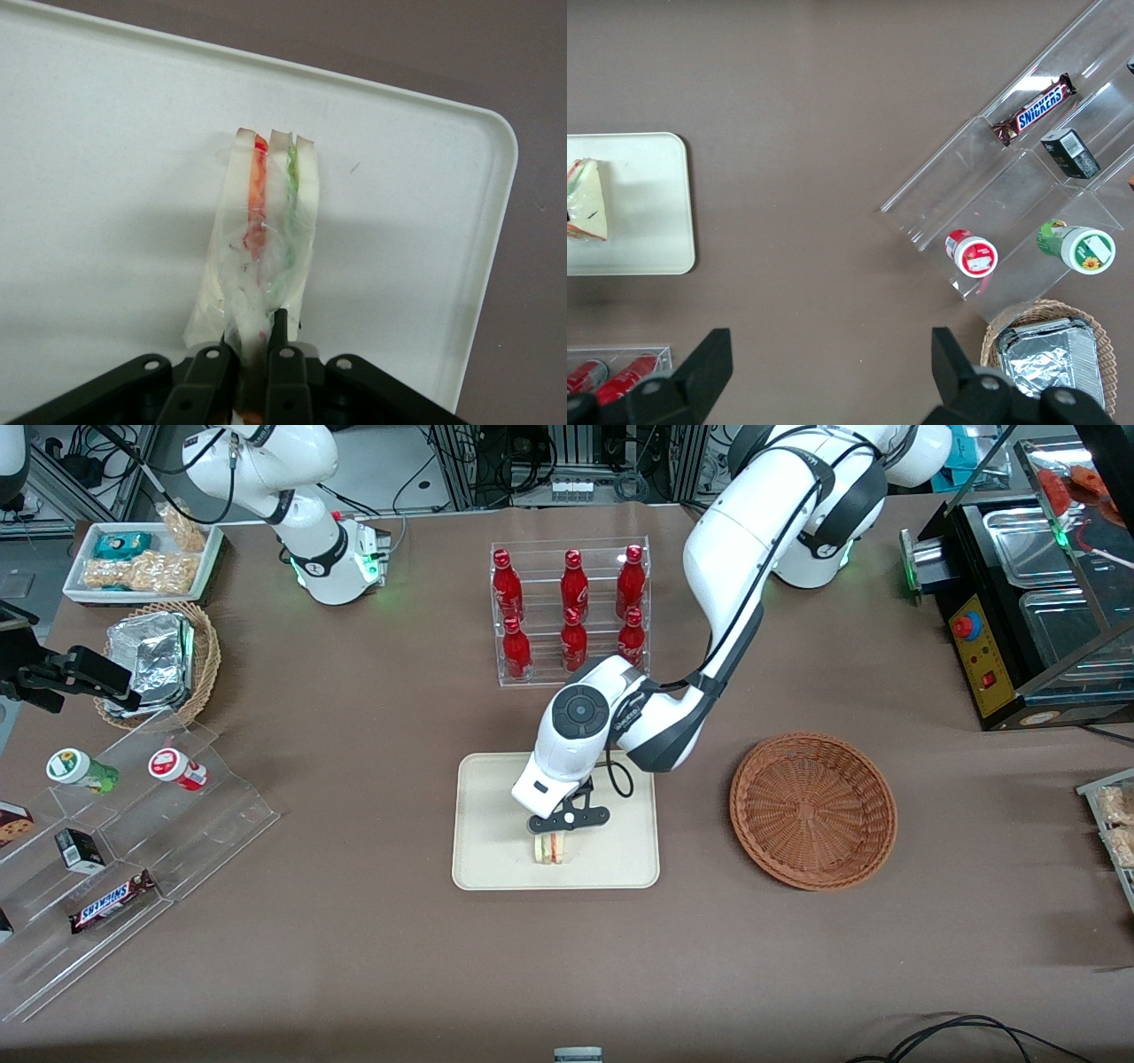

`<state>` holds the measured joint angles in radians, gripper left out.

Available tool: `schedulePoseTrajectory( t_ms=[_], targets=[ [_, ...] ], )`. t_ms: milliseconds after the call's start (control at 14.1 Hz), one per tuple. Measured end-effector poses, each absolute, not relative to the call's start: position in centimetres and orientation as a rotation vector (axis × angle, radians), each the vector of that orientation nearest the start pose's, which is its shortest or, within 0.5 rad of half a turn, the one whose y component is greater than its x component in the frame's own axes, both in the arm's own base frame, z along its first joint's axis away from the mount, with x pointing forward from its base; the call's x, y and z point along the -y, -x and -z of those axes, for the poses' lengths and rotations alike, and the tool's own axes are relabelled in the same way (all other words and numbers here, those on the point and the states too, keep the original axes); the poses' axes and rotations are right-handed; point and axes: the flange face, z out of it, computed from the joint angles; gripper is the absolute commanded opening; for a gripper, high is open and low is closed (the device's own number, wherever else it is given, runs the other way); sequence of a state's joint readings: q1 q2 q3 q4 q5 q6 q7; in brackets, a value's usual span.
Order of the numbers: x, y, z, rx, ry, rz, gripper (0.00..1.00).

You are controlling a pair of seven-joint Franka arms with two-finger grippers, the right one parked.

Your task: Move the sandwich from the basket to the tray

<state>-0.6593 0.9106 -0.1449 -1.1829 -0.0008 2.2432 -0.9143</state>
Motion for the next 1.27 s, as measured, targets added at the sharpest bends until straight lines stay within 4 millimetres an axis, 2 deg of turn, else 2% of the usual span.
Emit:
schedulePoseTrajectory(
  t_ms=[71,212,354,496,637,850,920,991,1133,1274],
  targets=[
    [53.6,-56.3,-25.0,0.298,3.326,0.041,1.00],
    [53.7,-56.3,-24.3,0.339,3.348,0.074,1.00],
    [53.9,-56.2,-24.5,0.418,3.354,0.083,1.00],
    [54.0,-56.3,-26.5,0.443,3.359,0.100,1.00],
    [53.0,-56.3,-31.5,0.436,3.315,0.082,1.00],
    [47.8,-56.7,-41.8,0.343,3.182,0.120,1.00],
    [45.9,-56.5,-44.6,0.343,3.143,0.104,1.00],
    [44.0,-56.2,-46.4,0.363,3.102,0.072,1.00],
    [39.4,-56.7,-47.4,0.429,3.032,-0.007,1.00],
    [34.5,-58.2,-46.2,0.442,2.997,-0.071,1.00]
  ],
)
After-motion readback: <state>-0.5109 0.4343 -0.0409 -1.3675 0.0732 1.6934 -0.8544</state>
